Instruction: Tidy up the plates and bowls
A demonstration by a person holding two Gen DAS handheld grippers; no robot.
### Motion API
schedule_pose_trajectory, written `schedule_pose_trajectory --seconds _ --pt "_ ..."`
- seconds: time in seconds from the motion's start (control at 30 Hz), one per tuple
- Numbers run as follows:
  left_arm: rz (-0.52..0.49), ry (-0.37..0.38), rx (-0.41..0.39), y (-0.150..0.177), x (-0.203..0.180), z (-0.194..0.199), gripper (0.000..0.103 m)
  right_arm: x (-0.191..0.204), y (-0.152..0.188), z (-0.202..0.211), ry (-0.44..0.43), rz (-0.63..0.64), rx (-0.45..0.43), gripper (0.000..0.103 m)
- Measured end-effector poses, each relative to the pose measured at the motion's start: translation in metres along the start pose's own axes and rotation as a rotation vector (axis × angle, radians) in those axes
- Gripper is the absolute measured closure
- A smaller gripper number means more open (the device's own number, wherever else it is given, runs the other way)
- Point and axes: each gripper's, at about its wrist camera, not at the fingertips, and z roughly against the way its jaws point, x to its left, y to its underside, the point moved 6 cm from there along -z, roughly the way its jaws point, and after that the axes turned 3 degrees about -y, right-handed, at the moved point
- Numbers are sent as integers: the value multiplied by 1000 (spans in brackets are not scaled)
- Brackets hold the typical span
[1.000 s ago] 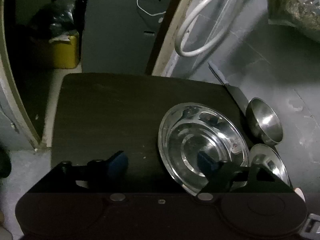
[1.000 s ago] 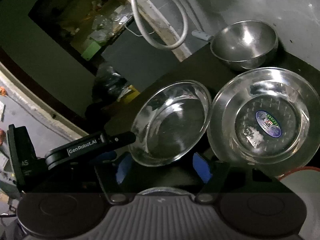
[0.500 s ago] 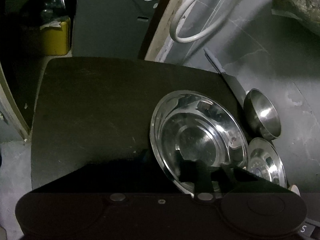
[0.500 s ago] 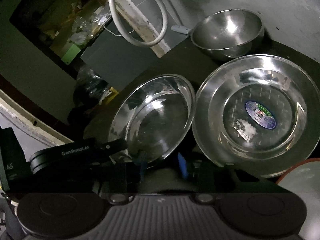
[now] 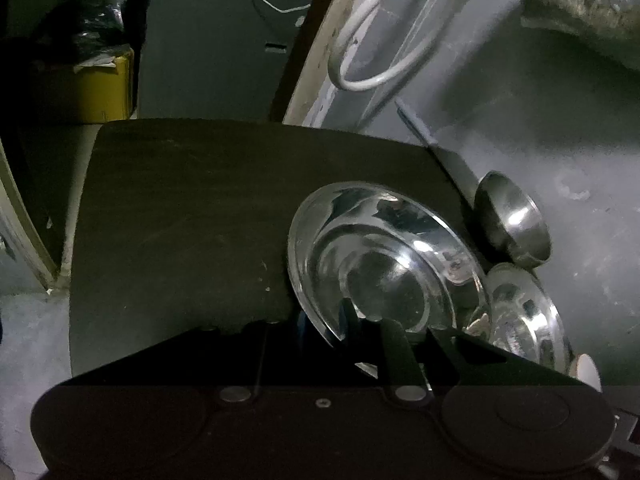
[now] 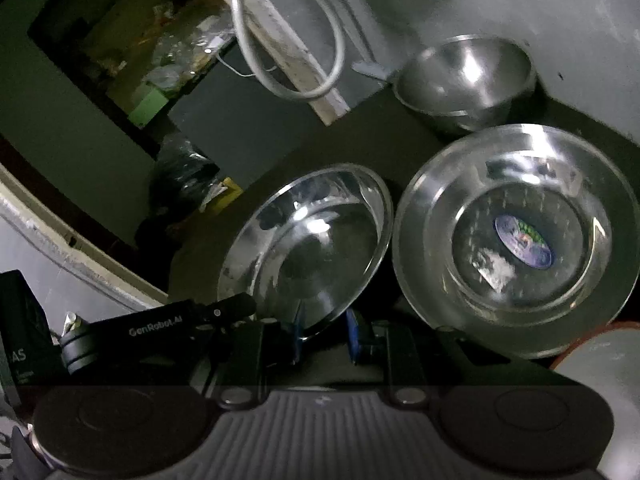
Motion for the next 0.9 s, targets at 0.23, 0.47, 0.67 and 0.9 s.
schedule_pose_trajectory --seconds 0.23,0.47,0.67,0.9 --pt "-33 -16 -81 4 -9 27 84 10 -1 16 -45 50 -21 79" --pt "-60 -36 -154 22 -24 65 83 15 9 47 -99 64 -23 79" --pt "-50 -76 -178 52 -28 95 81 18 29 72 -129 70 18 79" --pt "-20 -116 -141 91 -24 122 80 20 61 94 -154 69 86 79"
